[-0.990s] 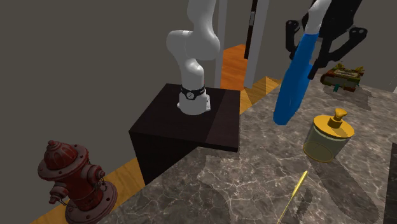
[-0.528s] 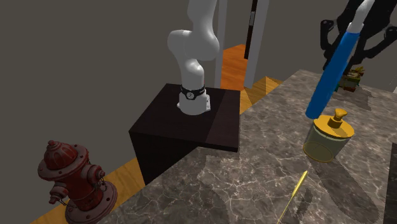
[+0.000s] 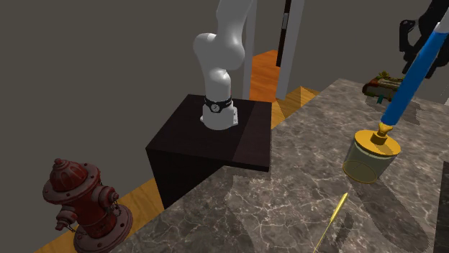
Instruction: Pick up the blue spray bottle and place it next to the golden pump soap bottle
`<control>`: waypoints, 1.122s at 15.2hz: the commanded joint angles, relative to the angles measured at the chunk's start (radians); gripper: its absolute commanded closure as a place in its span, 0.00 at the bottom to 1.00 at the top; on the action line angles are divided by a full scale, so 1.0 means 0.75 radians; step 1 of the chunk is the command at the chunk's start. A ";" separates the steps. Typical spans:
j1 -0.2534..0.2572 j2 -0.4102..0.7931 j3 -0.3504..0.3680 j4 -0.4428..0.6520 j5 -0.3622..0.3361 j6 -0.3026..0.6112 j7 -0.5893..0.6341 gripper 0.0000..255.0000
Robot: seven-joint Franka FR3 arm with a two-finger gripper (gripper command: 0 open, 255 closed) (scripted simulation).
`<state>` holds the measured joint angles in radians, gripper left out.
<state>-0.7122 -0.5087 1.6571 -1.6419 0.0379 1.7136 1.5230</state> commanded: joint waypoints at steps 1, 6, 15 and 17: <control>-0.105 -0.058 0.106 0.122 0.051 -0.064 0.017 1.00; -0.100 -0.079 0.123 0.070 0.071 -0.009 0.033 1.00; -0.084 -0.107 0.153 -0.071 0.098 0.133 0.061 1.00; -0.085 -0.116 0.163 -0.099 0.106 0.163 0.066 1.00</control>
<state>-0.7751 -0.5926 1.7758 -1.7036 0.1147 1.8218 1.5714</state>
